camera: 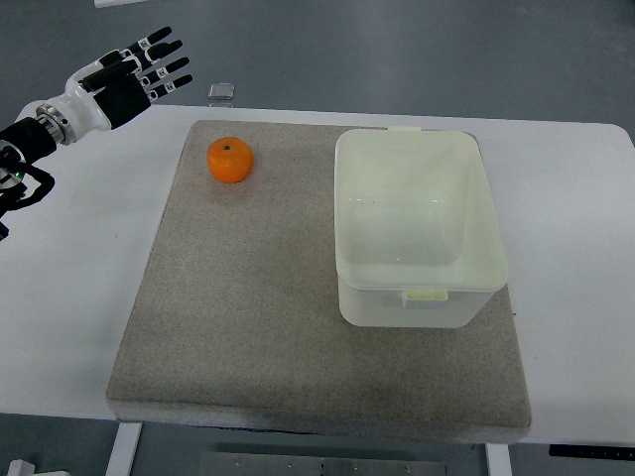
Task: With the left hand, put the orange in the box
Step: 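Move the open left hand toward the orange on the mat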
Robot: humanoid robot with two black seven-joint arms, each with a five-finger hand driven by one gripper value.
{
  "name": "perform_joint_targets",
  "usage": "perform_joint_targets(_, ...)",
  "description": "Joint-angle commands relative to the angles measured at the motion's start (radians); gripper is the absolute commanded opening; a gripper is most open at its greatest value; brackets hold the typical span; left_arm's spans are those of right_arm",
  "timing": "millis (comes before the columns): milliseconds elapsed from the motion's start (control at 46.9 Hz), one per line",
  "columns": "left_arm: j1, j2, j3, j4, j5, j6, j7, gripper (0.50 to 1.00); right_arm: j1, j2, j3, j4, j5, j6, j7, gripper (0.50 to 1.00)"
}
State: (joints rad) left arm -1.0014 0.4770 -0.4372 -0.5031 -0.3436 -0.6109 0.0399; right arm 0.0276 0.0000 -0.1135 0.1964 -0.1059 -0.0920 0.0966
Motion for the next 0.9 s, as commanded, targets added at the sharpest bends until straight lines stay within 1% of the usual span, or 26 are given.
perform_joint_targets(0,0.003,0.0,0.003,0.0,0.0,0.0,-0.002,0.994,0.0,0.0,0.0,0.0,0.0,0.0,0.0,0.944)
perform_joint_targets(107,0.001,-0.001,0.008,-0.002,0.0,0.0,-0.002,0.994,0.0,0.0,0.0,0.0,0.0,0.0,0.0,0.944)
perform_joint_targets(192,-0.002,-0.014,0.006,-0.002,0.0,0.037,-0.002,0.994,0.0,0.0,0.0,0.0,0.0,0.0,0.0,0.944)
perform_joint_targets(256,-0.003,-0.014,0.006,-0.006,0.0,0.048,-0.002,0.994,0.0,0.0,0.0,0.0,0.0,0.0,0.0,0.944)
perform_joint_targets(469,-0.003,-0.018,-0.014,-0.031,-0.003,0.042,-0.009,0.994,0.0,0.0,0.0,0.0,0.0,0.0,0.0,0.944)
perform_joint_targets(619,-0.005,-0.012,-0.008,-0.017,0.006,0.039,-0.017,0.992,0.0,0.0,0.0,0.0,0.0,0.0,0.0,0.944)
perform_joint_targets(683,-0.014,-0.008,-0.006,-0.003,0.063,0.037,-0.026,0.992,0.0,0.0,0.0,0.0,0.0,0.0,0.0,0.944)
perform_joint_targets(725,-0.028,-0.005,-0.005,0.012,0.145,0.037,-0.049,0.99,0.0,0.0,0.0,0.0,0.0,0.0,0.0,0.944)
perform_joint_targets(768,-0.045,-0.003,-0.005,0.018,0.266,0.039,-0.093,0.99,0.0,0.0,0.0,0.0,0.0,0.0,0.0,0.944)
perform_joint_targets(875,-0.062,-0.005,-0.015,0.025,0.59,0.074,-0.239,0.99,0.0,0.0,0.0,0.0,0.0,0.0,0.0,0.944)
